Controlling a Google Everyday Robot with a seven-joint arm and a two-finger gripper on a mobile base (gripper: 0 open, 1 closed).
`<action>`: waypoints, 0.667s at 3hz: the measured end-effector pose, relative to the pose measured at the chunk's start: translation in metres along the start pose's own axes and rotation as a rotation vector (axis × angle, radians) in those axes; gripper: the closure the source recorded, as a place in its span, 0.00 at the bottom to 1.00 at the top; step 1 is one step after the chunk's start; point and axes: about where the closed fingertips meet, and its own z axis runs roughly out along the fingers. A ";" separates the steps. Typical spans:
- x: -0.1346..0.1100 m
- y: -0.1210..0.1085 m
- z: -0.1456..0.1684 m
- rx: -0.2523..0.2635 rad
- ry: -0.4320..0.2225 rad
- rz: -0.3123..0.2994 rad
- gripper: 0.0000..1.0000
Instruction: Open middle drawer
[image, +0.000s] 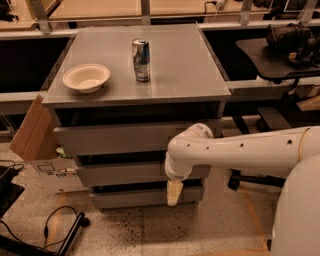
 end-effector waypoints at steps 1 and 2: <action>0.006 0.003 0.019 -0.013 0.050 0.020 0.00; 0.026 0.002 0.049 -0.014 0.109 0.046 0.00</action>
Offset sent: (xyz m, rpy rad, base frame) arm 0.0251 -0.0345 -0.0924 -0.1503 0.0146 -0.1130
